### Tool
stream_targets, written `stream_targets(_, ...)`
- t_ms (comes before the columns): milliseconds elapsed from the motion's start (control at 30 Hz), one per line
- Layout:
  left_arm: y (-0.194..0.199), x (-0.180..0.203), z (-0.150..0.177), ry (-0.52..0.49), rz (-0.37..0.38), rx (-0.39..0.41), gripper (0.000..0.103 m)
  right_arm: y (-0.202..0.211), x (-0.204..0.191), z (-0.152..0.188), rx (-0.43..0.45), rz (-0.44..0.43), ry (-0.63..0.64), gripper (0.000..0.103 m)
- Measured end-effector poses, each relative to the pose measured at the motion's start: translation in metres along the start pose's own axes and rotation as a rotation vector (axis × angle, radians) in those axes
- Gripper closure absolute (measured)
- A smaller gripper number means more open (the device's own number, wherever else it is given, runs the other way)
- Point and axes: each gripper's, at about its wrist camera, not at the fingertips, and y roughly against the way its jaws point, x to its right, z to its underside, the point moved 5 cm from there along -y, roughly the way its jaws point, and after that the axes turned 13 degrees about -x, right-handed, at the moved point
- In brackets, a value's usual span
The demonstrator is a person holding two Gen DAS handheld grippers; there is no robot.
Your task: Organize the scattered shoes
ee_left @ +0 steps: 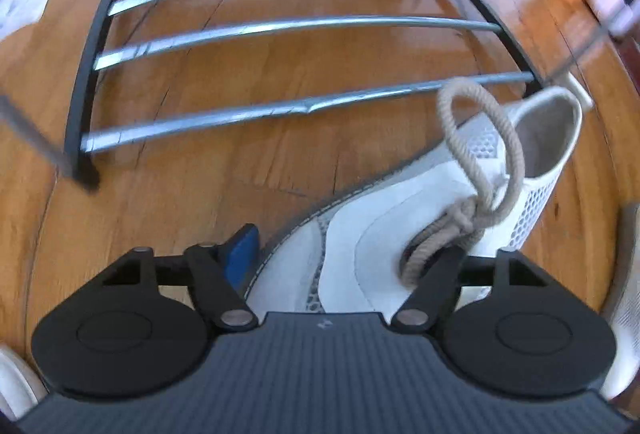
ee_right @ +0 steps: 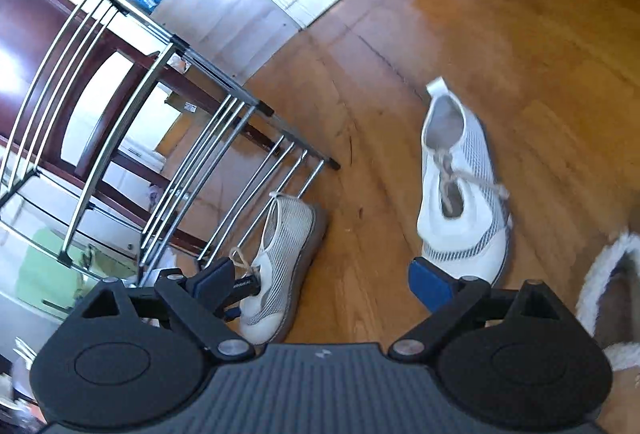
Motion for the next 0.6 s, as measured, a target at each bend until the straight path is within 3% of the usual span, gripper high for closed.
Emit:
stream_targets(100,-0.005,0.001,0.008,0.114,0.102,-0.086,0.033,0.000,0.009,-0.001,0.000,0.011,-0.013,0.008)
stream_targets(200,-0.005,0.024,0.022,0.107,0.123,-0.100,0.033,0.000,0.019,-0.004,0.006,0.014,-0.032,0.008)
stream_targets(367,-0.011,0.085,0.041,0.070,0.260,-0.133,0.032,0.006,0.025,-0.002,0.017,0.021,-0.039,0.008)
stream_targets(500,-0.021,0.125,0.061,0.112,0.278,-0.192,0.019,0.003,0.025,-0.002,0.010,0.008,-0.042,0.007)
stream_targets(567,-0.021,0.136,0.066,0.085,0.281,-0.198,0.018,-0.001,0.028,-0.003,0.006,0.027,-0.040,0.007)
stream_targets(600,-0.014,0.147,0.070,0.022,0.254,-0.177,0.016,-0.003,0.030,-0.004,0.005,0.039,-0.036,0.006)
